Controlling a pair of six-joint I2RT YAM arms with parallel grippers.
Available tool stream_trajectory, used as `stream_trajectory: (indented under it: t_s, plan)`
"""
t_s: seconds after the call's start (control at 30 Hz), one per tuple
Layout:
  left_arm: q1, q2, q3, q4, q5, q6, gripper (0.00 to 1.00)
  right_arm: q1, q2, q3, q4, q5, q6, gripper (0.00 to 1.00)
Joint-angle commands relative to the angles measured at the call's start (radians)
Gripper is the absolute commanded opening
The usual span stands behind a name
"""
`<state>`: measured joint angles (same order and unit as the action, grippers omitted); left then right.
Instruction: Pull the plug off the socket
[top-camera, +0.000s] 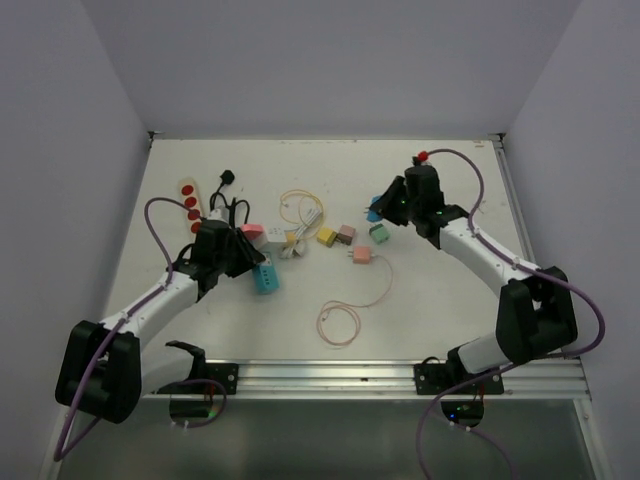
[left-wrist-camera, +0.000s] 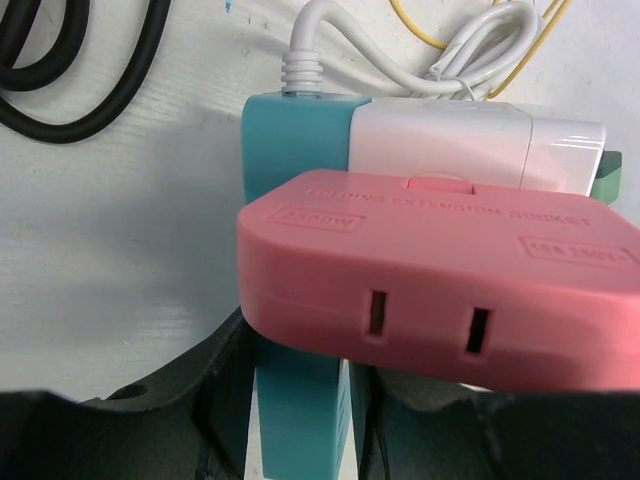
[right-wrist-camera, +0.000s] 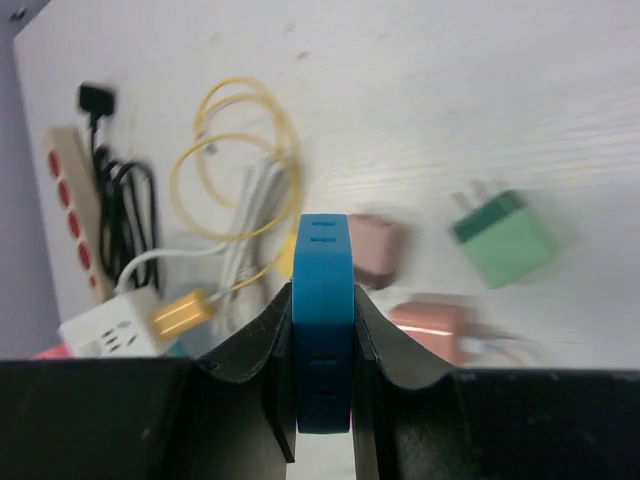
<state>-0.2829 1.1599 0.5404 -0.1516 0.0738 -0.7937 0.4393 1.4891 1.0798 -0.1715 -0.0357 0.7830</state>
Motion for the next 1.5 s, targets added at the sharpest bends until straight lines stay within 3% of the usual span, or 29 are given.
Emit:
stream_trajectory:
  t_s: [0.0,0.13,0.23,0.53,0.57,0.63,0.67,0.77,0.87,0.97,1.23,1.47]
  plan:
    - [0.017,-0.012,-0.003,-0.069,-0.083,0.071,0.0,-0.149,-0.072,-0.098,0.013,0.051,0.028,0.0]
    - [0.017,-0.012,-0.01,-0.046,-0.034,0.088,0.0,-0.322,-0.049,-0.208,0.079,-0.002,0.056,0.0]
    - [0.017,-0.016,-0.013,-0.031,-0.017,0.093,0.0,-0.387,0.002,-0.236,0.157,-0.084,0.064,0.0]
    - [0.017,-0.046,-0.022,-0.002,0.021,0.1,0.0,-0.409,0.186,-0.239,0.332,-0.193,0.076,0.0]
    - [0.019,-0.048,-0.023,0.001,0.03,0.099,0.0,-0.41,0.191,-0.242,0.336,-0.191,0.076,0.02]
    - [0.019,-0.052,-0.028,0.012,0.037,0.097,0.0,-0.418,0.197,-0.251,0.334,-0.191,0.067,0.15]
    - [0.019,-0.054,-0.033,0.02,0.046,0.096,0.0,-0.419,0.192,-0.253,0.328,-0.19,0.061,0.28]
    - [0.021,-0.055,-0.034,0.032,0.061,0.096,0.0,-0.421,0.165,-0.245,0.282,-0.184,0.012,0.51]
    - [0.021,-0.052,-0.03,0.041,0.067,0.096,0.0,-0.421,0.125,-0.221,0.213,-0.165,-0.048,0.69]
    - [0.022,-0.045,-0.02,0.044,0.07,0.1,0.0,-0.419,0.079,-0.19,0.136,-0.162,-0.097,0.8]
    - [0.027,-0.006,-0.019,0.07,0.069,0.102,0.0,-0.294,-0.01,-0.104,-0.002,-0.121,-0.243,0.82]
    - [0.04,0.024,-0.118,0.236,0.096,0.034,0.21,-0.154,-0.03,-0.115,0.0,-0.153,-0.255,0.82]
